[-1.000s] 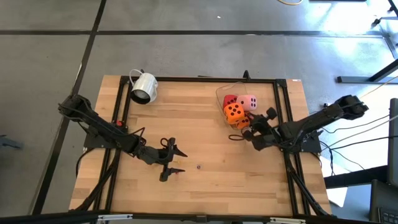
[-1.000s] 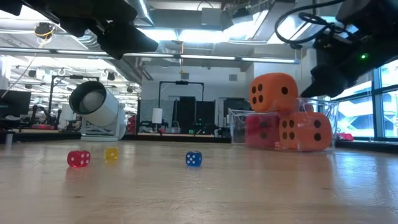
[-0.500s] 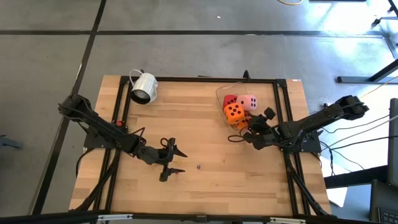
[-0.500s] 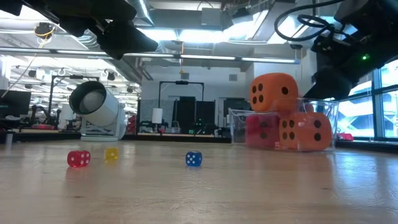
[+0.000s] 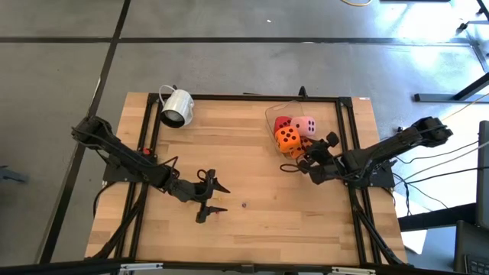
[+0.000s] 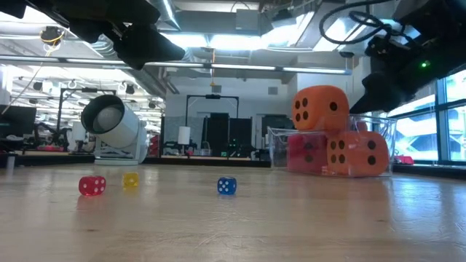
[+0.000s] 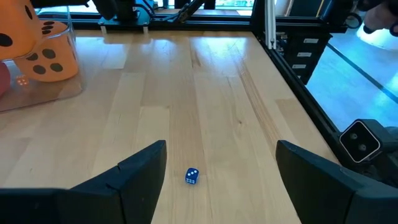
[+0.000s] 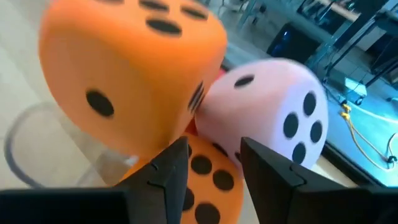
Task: Pick & Place Dice
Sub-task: Put the small blue die in the bin
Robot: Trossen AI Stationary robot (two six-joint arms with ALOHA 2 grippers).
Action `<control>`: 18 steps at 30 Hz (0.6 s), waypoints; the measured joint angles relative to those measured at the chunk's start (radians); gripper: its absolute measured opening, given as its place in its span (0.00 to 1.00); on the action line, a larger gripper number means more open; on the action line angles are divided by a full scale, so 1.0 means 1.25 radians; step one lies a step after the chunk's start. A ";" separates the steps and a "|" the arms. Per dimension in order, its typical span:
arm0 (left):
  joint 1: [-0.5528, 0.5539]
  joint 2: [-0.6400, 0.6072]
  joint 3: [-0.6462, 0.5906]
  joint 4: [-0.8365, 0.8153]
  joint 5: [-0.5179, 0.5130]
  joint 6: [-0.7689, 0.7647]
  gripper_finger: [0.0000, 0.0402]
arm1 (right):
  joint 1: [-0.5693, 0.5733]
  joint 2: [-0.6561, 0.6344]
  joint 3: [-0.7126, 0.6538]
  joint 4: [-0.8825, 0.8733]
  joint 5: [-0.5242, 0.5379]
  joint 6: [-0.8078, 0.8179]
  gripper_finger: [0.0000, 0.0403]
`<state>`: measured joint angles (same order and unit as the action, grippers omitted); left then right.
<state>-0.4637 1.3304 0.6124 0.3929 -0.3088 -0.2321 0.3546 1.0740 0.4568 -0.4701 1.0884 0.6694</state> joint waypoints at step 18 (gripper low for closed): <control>0.000 0.000 0.000 0.000 0.076 -0.032 0.73 | 0.144 0.000 0.170 0.090 0.206 -0.123 0.36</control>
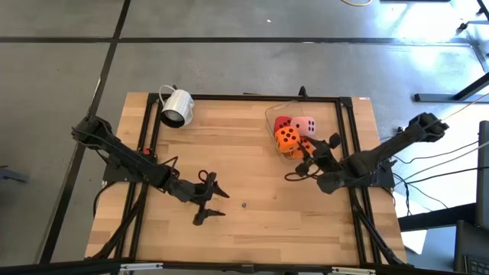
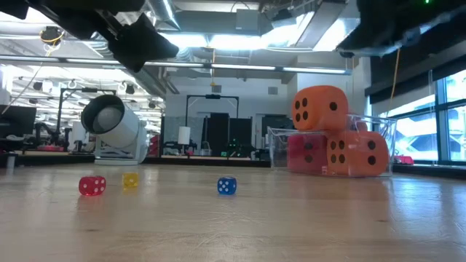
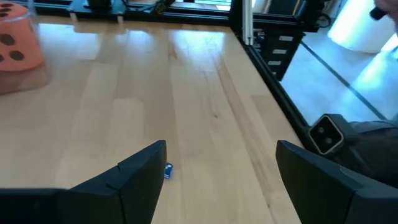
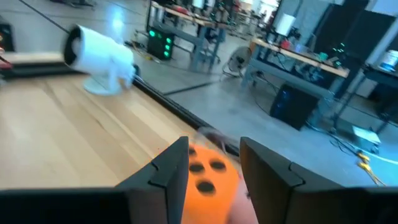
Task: Pick & Place Dice
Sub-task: Put the small blue die in the bin
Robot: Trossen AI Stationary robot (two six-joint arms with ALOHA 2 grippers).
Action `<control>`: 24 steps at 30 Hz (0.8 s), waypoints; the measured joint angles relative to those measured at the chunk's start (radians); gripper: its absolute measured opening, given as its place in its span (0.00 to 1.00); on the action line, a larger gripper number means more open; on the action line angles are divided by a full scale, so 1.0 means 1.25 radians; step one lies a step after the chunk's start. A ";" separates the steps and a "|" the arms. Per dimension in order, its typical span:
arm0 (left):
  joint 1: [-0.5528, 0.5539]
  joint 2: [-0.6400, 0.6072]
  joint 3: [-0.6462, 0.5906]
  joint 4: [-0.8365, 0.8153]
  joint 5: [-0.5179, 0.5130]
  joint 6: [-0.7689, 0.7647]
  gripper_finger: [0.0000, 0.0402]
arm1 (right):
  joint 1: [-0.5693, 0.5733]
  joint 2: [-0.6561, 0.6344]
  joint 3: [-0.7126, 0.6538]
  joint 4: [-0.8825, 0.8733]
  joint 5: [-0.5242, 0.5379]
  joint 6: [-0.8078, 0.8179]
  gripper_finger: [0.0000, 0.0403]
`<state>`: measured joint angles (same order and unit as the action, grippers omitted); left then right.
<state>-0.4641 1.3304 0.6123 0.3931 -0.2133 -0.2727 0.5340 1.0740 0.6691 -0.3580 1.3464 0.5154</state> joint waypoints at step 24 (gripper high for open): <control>0.001 0.001 0.000 0.054 -0.035 -0.219 0.73 | 0.020 0.014 0.152 0.209 -0.375 -0.217 0.34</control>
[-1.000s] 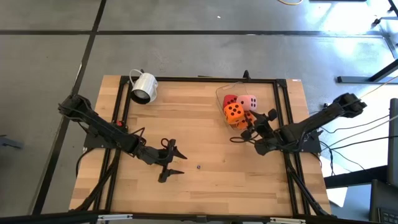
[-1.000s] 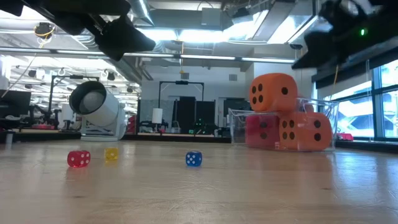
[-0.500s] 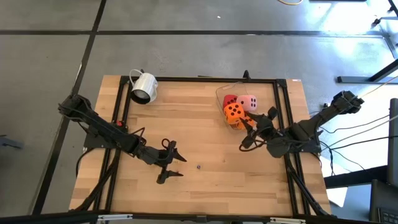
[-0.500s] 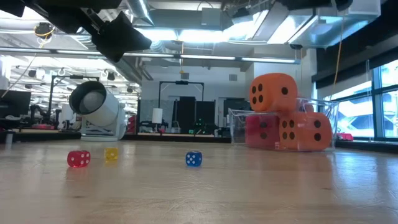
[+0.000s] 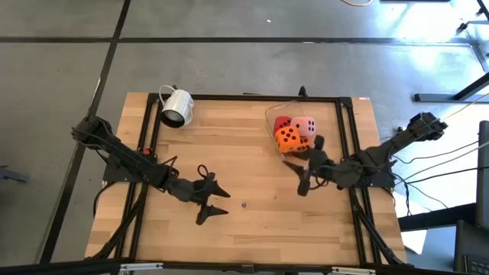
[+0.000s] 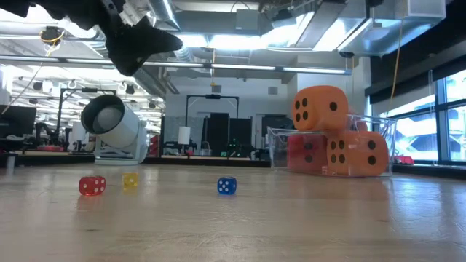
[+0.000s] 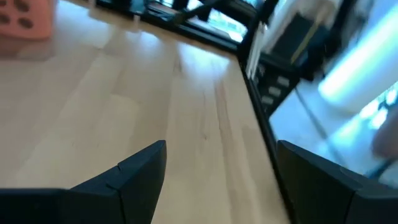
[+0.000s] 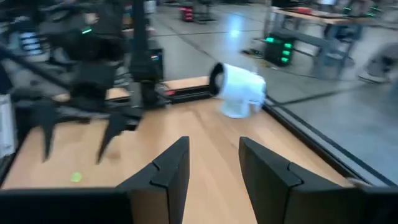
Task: Pick & Place Dice
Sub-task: Put the small blue die in the bin
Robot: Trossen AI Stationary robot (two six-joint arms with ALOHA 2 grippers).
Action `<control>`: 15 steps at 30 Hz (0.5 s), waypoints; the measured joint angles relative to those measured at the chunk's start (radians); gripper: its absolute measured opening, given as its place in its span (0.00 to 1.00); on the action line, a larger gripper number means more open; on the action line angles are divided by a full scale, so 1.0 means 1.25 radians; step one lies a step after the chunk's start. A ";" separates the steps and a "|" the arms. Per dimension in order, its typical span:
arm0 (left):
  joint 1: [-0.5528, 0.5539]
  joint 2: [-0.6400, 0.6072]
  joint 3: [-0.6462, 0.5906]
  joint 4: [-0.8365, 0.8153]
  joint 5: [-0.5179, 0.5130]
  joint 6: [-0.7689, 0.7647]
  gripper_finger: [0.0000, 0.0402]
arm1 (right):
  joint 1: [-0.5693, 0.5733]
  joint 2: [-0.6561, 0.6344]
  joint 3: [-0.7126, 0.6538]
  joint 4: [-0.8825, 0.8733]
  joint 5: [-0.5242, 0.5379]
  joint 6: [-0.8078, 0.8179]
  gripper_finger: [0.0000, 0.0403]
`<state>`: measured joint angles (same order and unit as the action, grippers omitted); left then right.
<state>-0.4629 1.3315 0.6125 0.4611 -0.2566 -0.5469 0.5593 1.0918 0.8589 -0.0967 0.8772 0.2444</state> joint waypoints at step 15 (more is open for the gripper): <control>-0.013 0.000 0.000 0.047 -0.283 -0.197 0.73 | 0.000 0.133 0.000 0.145 -0.116 -0.162 0.34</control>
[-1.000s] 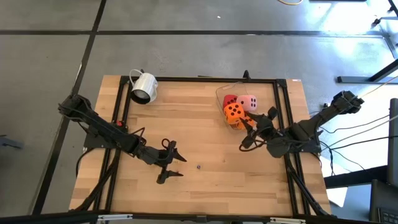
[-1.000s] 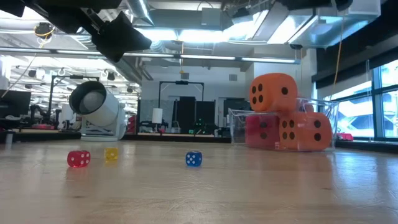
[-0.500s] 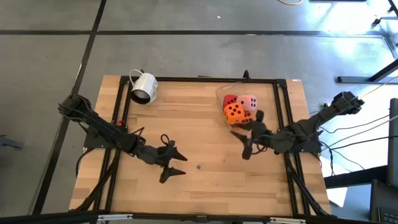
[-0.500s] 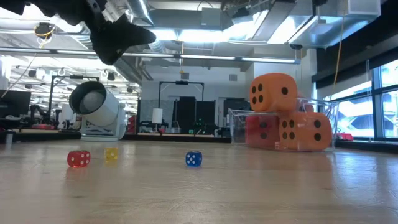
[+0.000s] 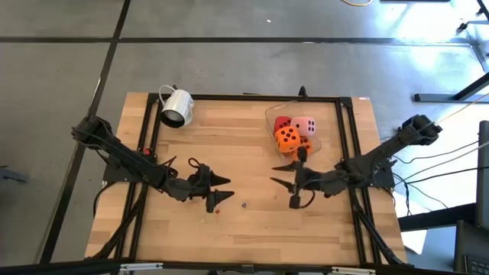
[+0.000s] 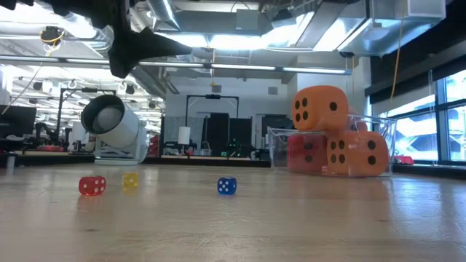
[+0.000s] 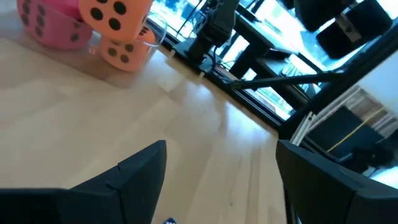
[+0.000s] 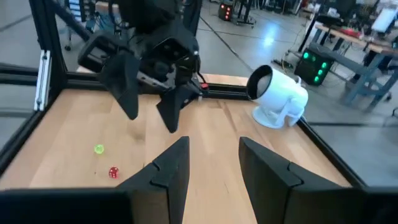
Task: Pick & Place Dice
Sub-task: Put the small blue die in the bin
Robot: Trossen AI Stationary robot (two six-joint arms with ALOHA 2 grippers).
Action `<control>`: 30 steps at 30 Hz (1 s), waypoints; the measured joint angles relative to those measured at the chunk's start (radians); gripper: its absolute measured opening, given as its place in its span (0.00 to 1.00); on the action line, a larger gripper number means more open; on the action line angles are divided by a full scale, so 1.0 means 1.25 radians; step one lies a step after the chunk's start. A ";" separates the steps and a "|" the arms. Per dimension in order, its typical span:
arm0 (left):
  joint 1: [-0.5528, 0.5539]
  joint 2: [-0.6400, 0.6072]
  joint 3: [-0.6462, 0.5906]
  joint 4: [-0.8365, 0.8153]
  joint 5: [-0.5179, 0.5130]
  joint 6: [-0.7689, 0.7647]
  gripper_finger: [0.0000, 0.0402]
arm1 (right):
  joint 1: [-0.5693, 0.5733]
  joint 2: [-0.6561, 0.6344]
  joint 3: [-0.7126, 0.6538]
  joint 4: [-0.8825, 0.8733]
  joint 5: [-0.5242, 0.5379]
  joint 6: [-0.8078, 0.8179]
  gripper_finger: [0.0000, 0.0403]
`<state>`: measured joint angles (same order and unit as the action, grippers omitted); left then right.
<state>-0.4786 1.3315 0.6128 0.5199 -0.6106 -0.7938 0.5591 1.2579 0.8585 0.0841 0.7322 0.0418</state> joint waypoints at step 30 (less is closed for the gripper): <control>-0.002 0.000 0.000 0.000 0.132 0.306 0.73 | -0.036 0.193 0.000 0.585 -0.506 -0.016 0.34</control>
<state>-0.4814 1.3315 0.6125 0.5201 -0.4457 -0.4115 0.5140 1.4994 0.8585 0.8155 0.0998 0.0219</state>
